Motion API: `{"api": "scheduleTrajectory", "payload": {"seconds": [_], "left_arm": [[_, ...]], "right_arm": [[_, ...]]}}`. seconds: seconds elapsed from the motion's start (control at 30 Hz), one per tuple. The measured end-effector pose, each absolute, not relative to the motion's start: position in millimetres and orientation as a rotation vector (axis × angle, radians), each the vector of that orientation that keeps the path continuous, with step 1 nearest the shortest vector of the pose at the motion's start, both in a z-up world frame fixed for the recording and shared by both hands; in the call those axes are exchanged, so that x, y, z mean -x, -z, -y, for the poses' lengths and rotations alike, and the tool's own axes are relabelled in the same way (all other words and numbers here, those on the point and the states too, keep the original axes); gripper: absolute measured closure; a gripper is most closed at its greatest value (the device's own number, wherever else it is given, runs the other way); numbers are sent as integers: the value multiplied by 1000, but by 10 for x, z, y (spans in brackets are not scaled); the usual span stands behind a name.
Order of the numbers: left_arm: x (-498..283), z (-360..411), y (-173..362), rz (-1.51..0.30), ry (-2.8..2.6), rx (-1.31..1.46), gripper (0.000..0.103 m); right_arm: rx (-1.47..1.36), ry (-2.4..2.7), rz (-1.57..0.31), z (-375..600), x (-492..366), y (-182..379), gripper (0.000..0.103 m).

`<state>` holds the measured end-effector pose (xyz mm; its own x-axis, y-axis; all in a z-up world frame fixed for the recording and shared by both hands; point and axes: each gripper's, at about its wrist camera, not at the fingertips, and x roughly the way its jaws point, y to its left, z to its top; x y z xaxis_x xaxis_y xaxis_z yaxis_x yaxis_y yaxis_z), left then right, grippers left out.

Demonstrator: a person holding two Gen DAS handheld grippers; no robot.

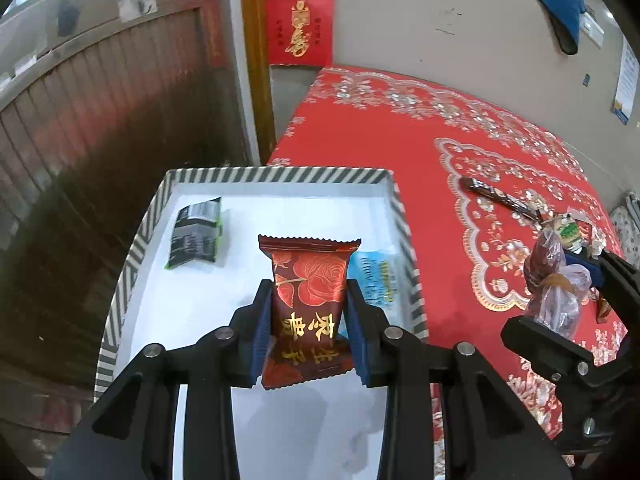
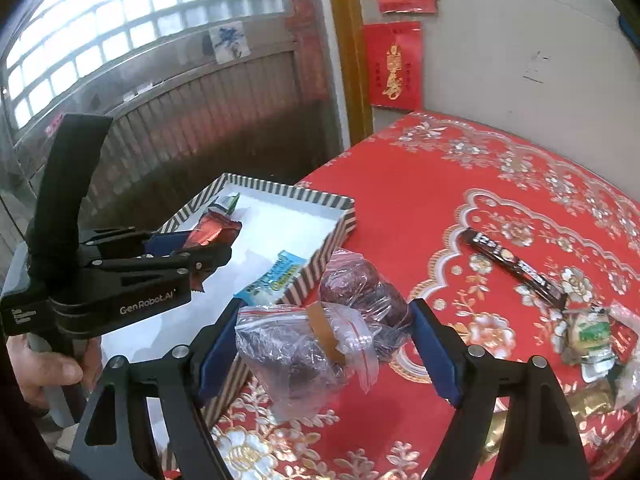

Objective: Organize snacks
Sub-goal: 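Carry the cake and date bag to the tray and open both tools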

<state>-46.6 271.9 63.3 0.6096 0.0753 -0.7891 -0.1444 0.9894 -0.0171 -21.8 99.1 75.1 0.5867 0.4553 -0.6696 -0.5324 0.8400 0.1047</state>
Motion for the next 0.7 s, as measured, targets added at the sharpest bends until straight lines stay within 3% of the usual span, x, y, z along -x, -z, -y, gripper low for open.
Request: {"api": "scheduleTrajectory", "payload": {"seconds": [0.7], "left_arm": [[508,-3084,-500,-943,-191,121,71]], "right_arm": [[173,-656,-772,-1663,169,-708,21]]}}
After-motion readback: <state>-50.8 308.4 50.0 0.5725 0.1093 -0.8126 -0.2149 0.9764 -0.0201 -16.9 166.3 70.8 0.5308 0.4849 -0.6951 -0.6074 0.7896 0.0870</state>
